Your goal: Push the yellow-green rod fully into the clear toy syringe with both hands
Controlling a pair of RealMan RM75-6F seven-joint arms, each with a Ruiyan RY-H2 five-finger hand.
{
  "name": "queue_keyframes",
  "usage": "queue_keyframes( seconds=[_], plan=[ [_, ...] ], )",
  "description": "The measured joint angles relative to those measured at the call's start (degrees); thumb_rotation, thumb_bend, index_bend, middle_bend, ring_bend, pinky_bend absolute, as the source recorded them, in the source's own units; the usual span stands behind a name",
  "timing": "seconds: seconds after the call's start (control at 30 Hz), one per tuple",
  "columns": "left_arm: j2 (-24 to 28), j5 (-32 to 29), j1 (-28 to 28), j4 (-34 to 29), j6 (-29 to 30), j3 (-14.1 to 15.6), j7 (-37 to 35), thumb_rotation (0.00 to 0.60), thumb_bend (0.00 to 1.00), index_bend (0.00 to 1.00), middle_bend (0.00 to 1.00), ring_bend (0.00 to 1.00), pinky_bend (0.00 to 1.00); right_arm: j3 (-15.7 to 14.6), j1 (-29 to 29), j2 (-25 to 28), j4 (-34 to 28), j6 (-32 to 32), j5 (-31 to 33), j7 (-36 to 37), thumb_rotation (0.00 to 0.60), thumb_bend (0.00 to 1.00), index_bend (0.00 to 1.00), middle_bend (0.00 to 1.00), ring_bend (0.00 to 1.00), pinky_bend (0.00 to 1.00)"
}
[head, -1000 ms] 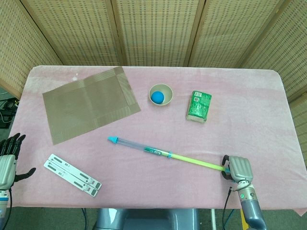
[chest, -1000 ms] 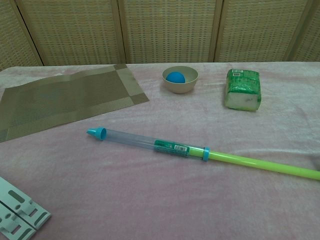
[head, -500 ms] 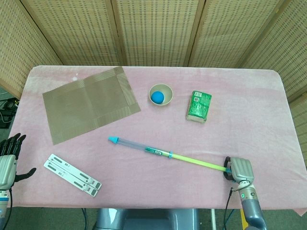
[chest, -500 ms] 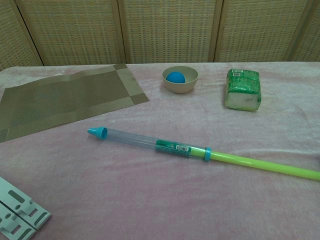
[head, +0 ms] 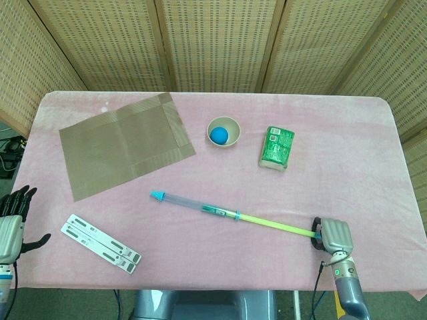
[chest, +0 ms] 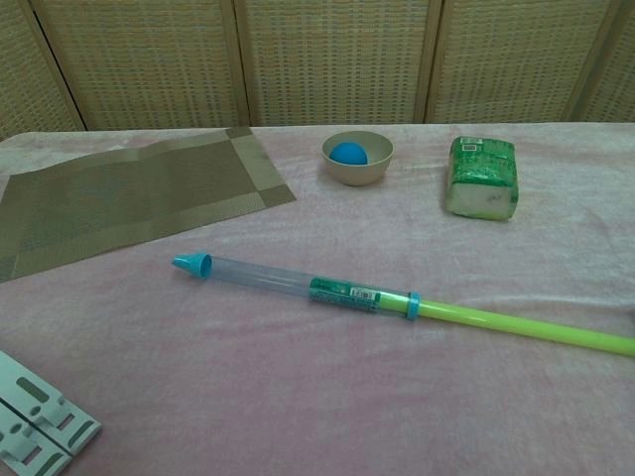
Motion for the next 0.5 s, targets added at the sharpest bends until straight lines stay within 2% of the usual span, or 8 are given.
queue_keyframes(
  seconds=[0.2,0.5],
  plan=[
    [0.05,0.1,-0.01,0.02,0.01,0.01,-0.23,0.6,0.16,0.0,0.0,0.0,0.0,0.03,-0.14,-0.06,-0.58,1.38,-2.42,0.87,0.6,0.66,0.83,1.0,1.0,0.75],
    [0.23,0.29,0.07,0.05,0.17,-0.01,-0.82,0.6,0.16,0.0,0.0,0.0,0.0,0.73,0.33,2.19,-6.48,4.04,-5.74,-0.46,0.6,0.66,0.85,1.0,1.0,0.75]
  ],
)
